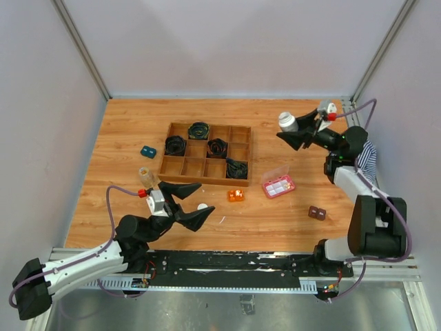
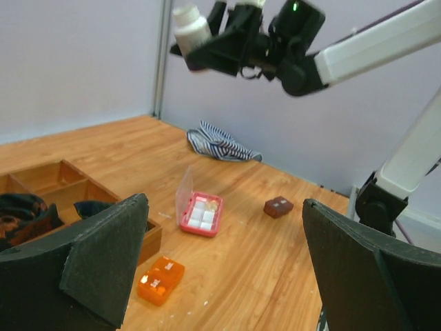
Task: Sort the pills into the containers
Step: Pour the pill from the pill bottle.
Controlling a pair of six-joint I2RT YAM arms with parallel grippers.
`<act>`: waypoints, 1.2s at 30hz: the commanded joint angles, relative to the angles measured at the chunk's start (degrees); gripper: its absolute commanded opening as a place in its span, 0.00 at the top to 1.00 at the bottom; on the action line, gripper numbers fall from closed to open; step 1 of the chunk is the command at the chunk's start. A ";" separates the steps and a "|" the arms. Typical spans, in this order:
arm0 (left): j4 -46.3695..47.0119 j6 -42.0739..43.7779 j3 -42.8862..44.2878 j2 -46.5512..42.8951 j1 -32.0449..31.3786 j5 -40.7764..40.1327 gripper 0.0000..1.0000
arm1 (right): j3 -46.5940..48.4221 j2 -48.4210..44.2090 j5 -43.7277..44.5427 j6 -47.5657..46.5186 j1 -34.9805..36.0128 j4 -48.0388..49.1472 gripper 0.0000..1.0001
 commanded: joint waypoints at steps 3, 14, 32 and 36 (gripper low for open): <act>2.12 0.57 -3.66 3.75 0.19 1.06 0.01 | 9.18 -7.74 0.83 -35.80 8.82 -37.79 0.99; 1.24 2.02 -4.23 2.72 0.18 1.67 0.01 | 20.46 -6.79 3.64 -122.55 4.88 -129.98 0.99; 3.11 2.20 -4.14 4.56 0.22 2.56 0.01 | 12.67 5.95 24.00 -136.07 0.96 -128.28 0.99; 4.01 2.19 -4.14 5.55 0.18 2.84 0.01 | 11.42 6.25 28.84 -132.64 2.45 -123.55 0.99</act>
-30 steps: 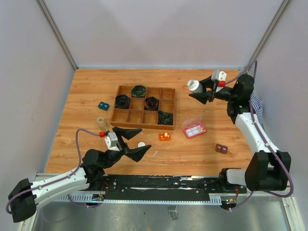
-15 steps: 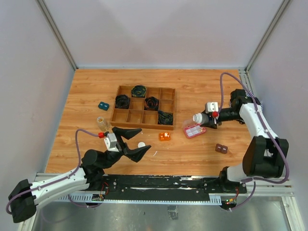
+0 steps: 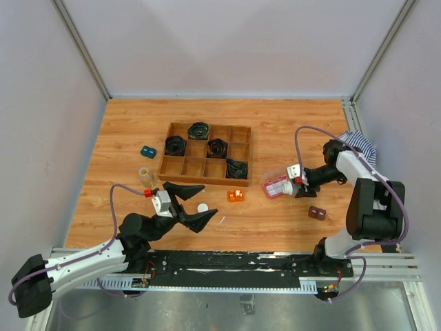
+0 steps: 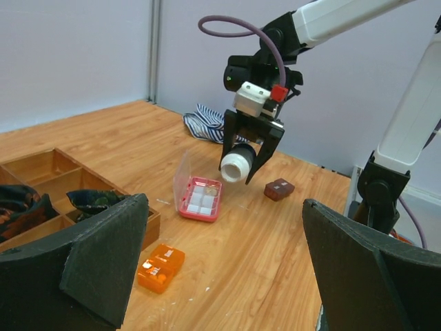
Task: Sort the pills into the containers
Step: Pour the pill from the pill bottle, then pick up the lid of the pill bottle at the center of the board.
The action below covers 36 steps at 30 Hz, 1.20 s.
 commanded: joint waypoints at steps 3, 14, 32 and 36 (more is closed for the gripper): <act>3.38 0.99 -4.05 1.09 0.18 0.84 0.01 | -0.92 1.05 8.62 5.54 3.02 6.32 0.99; 3.46 1.16 -4.79 -0.09 0.18 1.07 0.01 | 1.13 2.69 18.21 11.76 8.76 10.19 0.99; 3.55 1.52 -6.07 -2.40 0.18 1.50 0.01 | 4.44 2.98 33.89 18.37 18.45 8.46 0.99; 3.33 1.61 -6.29 -2.87 0.23 1.63 0.01 | 6.38 3.69 36.01 20.26 19.87 7.28 1.00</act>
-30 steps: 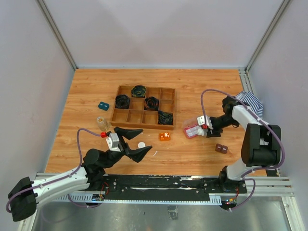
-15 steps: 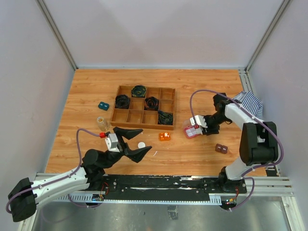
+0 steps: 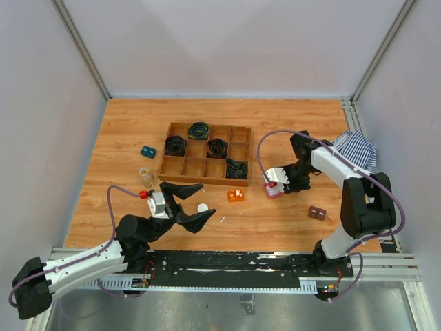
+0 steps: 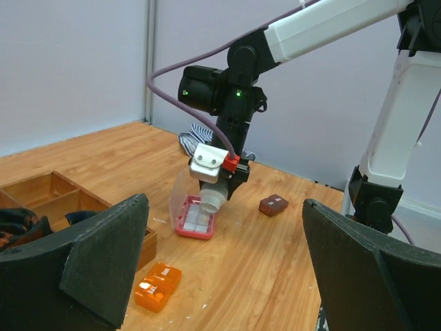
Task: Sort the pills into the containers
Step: Pick up the lid of the pill bottle at the center of the board.
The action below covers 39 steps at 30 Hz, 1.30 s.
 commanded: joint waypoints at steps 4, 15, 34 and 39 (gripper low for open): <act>1.28 1.34 -6.47 -1.77 0.18 0.63 0.01 | 3.39 1.10 5.31 3.29 2.24 -3.16 0.99; 1.40 1.17 -6.60 -1.75 0.18 0.45 0.01 | 2.71 -0.66 8.84 4.85 4.72 -2.48 0.99; -23.86 -20.69 4.26 0.68 0.18 -12.20 0.01 | -0.66 -20.83 -35.44 32.45 3.18 1.35 0.99; -36.66 -29.17 8.92 1.47 0.18 -15.85 0.03 | -2.34 -24.62 -57.92 58.63 3.17 26.88 0.99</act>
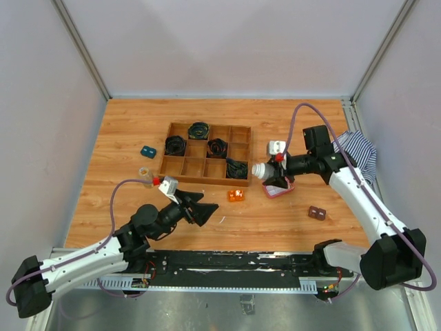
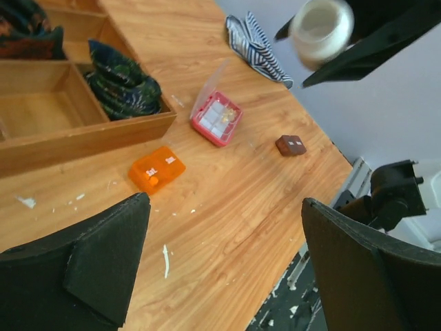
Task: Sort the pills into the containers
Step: Pick up the lid of the pill bottle at the center of the board.
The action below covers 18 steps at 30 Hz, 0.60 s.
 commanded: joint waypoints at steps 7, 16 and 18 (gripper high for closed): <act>-23.12 -13.32 10.02 3.32 0.18 -8.68 0.16 | -17.35 -6.37 -16.56 94.39 1.41 101.38 0.99; -40.90 -12.68 26.48 27.81 -6.58 -22.81 0.27 | -27.36 -18.58 -14.31 87.82 1.95 91.24 0.99; -43.27 -12.40 29.43 33.64 -6.79 -23.79 0.25 | -28.40 -20.46 -16.81 83.11 1.73 87.54 0.99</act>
